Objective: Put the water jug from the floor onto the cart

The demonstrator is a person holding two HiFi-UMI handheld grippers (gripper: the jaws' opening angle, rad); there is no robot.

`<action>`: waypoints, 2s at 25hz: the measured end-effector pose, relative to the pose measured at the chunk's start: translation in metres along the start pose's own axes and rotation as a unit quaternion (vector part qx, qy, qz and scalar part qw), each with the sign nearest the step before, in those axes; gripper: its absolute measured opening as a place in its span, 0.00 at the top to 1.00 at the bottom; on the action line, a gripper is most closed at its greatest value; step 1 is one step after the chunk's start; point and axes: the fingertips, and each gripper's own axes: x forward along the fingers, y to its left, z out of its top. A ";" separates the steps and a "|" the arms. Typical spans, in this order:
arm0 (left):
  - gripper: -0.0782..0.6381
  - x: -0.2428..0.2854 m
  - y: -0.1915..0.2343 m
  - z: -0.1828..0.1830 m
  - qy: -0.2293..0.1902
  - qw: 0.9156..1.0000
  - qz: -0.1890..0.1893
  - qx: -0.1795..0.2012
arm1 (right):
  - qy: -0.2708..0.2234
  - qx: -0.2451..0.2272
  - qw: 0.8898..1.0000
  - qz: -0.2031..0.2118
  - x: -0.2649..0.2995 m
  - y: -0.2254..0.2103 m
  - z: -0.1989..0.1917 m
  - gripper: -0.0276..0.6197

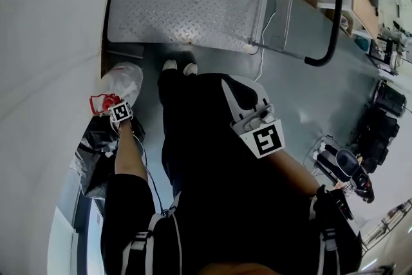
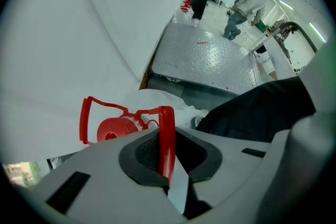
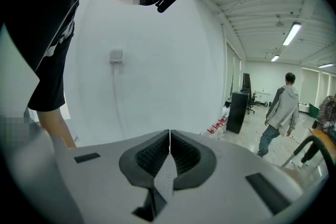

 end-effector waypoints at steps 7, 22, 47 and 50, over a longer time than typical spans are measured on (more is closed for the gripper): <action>0.82 -0.073 -0.005 -0.026 -0.011 0.995 -0.039 -0.095 | -0.049 0.013 0.999 -0.016 -0.026 -0.006 0.038 0.93; 0.82 -0.140 -0.101 0.091 -0.041 0.994 -0.091 0.038 | -0.145 0.032 0.978 -0.148 -0.096 -0.093 0.093 0.93; 0.82 -0.190 -0.147 0.166 -0.084 0.984 -0.151 0.042 | -0.158 0.116 0.952 -0.233 -0.136 -0.135 0.064 0.93; 0.82 -0.195 -0.157 0.184 -0.088 0.985 -0.147 0.032 | -0.166 0.116 0.954 -0.220 -0.128 -0.154 0.068 0.93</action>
